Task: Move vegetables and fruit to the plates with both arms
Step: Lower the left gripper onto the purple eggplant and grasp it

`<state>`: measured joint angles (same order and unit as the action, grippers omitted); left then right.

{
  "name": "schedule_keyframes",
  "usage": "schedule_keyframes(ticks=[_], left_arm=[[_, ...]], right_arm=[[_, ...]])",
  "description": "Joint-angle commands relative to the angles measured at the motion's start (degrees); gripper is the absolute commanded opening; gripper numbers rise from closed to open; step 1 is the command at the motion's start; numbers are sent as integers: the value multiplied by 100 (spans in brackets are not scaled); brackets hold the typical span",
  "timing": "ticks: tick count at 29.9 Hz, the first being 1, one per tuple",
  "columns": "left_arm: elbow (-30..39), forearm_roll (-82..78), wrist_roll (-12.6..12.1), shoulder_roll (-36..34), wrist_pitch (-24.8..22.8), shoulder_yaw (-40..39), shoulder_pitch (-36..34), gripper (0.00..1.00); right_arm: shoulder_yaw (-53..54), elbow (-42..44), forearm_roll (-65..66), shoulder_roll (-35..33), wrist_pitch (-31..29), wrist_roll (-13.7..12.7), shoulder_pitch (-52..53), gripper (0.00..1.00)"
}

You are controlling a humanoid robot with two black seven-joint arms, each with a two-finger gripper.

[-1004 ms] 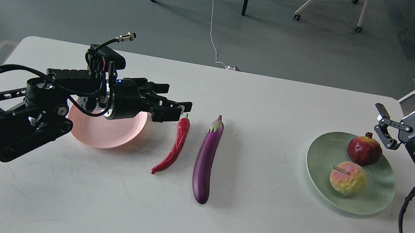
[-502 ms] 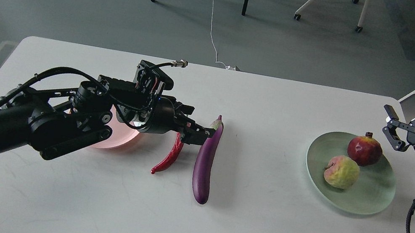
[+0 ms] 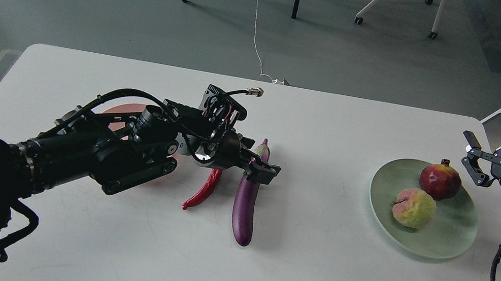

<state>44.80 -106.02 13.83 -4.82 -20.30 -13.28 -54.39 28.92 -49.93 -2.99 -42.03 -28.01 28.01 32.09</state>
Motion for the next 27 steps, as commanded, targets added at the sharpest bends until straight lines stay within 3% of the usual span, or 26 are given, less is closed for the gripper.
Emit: schedule_keyframes(ticks=[1, 11, 17, 27], left_arm=[[-59, 11, -3, 42, 0, 1, 43, 97], [-50, 46, -12, 218, 0, 186, 34, 94], [-50, 38, -12, 253, -9, 247, 42, 84], [-68, 46, -12, 201, 35, 283, 157, 83]], right_arm=[[8, 1, 0, -7, 1, -1, -28, 94], [0, -8, 0, -7, 1, -1, -28, 95], [0, -17, 0, -15, 1, -1, -37, 95], [0, -34, 1, -15, 1, -1, -37, 95]])
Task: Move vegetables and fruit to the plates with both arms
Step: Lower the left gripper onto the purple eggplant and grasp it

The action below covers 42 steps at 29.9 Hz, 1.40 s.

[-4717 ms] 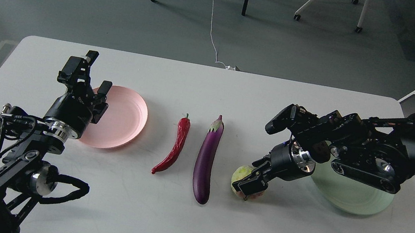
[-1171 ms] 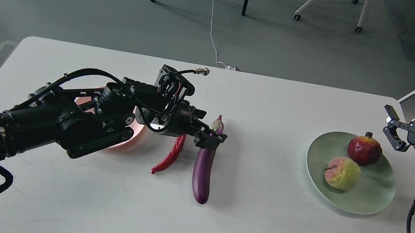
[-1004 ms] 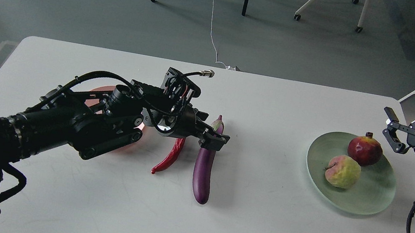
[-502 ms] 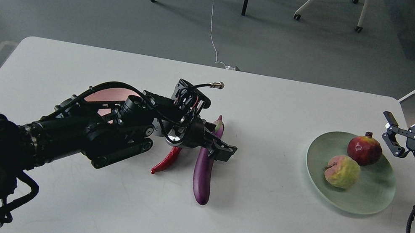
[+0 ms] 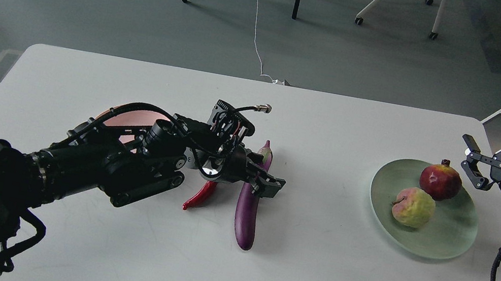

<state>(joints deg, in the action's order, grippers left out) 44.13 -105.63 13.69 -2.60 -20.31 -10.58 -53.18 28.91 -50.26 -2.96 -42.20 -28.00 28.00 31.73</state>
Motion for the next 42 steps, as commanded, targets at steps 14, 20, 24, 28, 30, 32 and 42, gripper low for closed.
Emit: schedule_keyframes(ticks=[14, 20, 24, 28, 30, 32, 42], left_arm=[[-1, 78, 11, -145, 45, 12, -9, 84], [-1, 87, 11, -259, 45, 12, 18, 84], [-1, 96, 19, -285, 36, 12, 18, 84], [8, 183, 19, -277, -78, 3, -9, 65], [17, 236, 11, -259, -131, 3, -17, 39], [17, 236, 11, -241, -114, 3, -17, 31], [113, 236, 11, -154, -122, -32, -123, 11]], right_arm=[[-8, -19, 6, -8, 0, 0, 0, 95], [-8, -19, 6, 1, 0, 0, 0, 95], [-8, -19, 6, 1, 0, 0, 0, 95], [-8, -19, 6, 1, 0, 0, 0, 95], [-8, -19, 6, 1, 0, 0, 0, 95], [-8, -19, 6, 1, 0, 0, 0, 95], [-8, -10, 6, 1, 0, 0, 0, 95]])
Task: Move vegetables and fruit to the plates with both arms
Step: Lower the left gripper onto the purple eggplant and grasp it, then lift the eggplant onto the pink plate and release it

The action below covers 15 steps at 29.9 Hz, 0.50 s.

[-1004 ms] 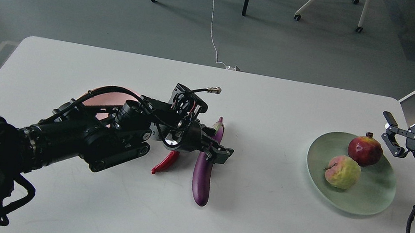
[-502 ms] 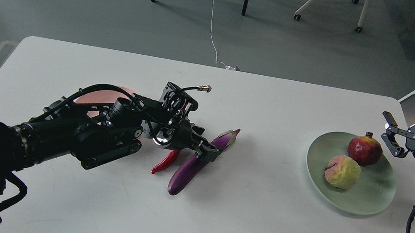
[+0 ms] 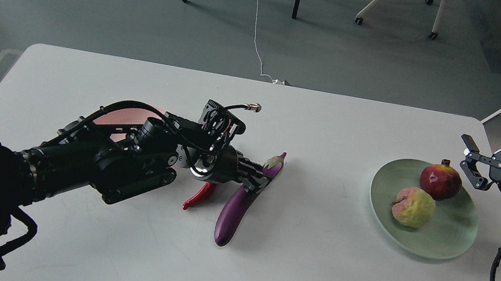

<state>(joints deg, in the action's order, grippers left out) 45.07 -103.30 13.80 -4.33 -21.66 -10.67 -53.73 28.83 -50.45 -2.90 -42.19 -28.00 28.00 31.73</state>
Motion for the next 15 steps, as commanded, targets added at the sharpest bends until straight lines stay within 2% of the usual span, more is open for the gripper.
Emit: schedule_keyframes(ticks=[1, 4, 7, 8, 12, 15], left_arm=[[80, 63, 0, 20, 4, -58, -111, 11], [448, 755, -87, -7, -14, -93, -295, 11], [678, 1836, -439, -86, -5, -85, -673, 11], [696, 2118, -474, -138, -5, -76, -787, 12], [713, 2481, -422, -752, -110, -6, -1105, 13], [731, 2472, -151, -1437, -260, 38, -1043, 13]], right_arm=[[0, 0, 0, 0, 0, 0, 0, 95], [0, 9, 0, 0, 0, 0, 0, 95], [-9, 9, 0, 0, 0, 0, 44, 95], [-9, 9, 0, 0, 0, 0, 53, 95], [-17, 9, 0, 9, 0, 0, 71, 95], [-17, 9, 0, 9, 0, 0, 79, 95]])
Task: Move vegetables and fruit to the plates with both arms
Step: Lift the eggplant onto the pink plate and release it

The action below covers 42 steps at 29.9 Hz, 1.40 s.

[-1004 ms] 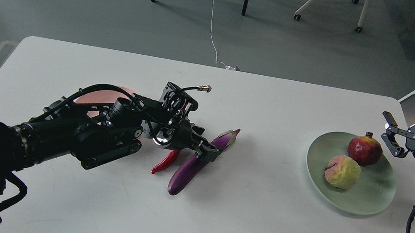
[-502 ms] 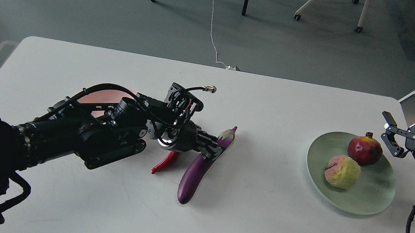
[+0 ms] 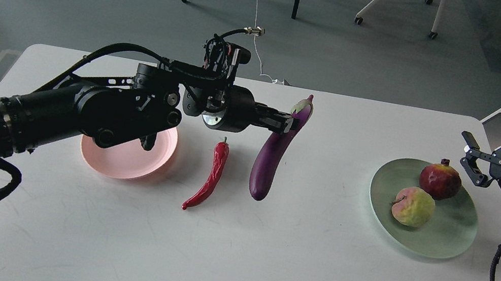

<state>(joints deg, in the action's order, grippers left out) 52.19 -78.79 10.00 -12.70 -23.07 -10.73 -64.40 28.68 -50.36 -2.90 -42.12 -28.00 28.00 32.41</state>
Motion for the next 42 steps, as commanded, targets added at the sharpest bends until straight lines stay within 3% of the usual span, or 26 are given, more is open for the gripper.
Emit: schedule_keyframes(ticks=[1, 6, 11, 24, 32, 39, 42], left_arm=[[28, 13, 361, -880, -145, 150, 102, 13], [98, -83, 828, -1971, -84, 844, 287, 13], [10, -400, 1162, -2421, -40, 871, 700, 14], [-701, -348, 1347, -2377, 408, 836, 850, 26], [-921, -356, 1523, -2263, 557, 889, 885, 57], [-904, -392, 1532, -2272, 672, 880, 885, 72], [-738, -392, 1523, -2263, 681, 845, 745, 74]], right_arm=[[-2, 0, 18, -7, 0, 0, 11, 95], [-20, 0, 27, 10, 0, 0, 20, 95], [-20, -9, 35, 11, 0, 0, 20, 95], [-38, -27, 44, 19, 0, 0, -7, 95], [-46, -36, 53, 10, 0, 0, -7, 95], [-37, -36, 53, 28, 0, 0, -7, 95], [-29, -36, 53, 46, 0, 0, -7, 95]])
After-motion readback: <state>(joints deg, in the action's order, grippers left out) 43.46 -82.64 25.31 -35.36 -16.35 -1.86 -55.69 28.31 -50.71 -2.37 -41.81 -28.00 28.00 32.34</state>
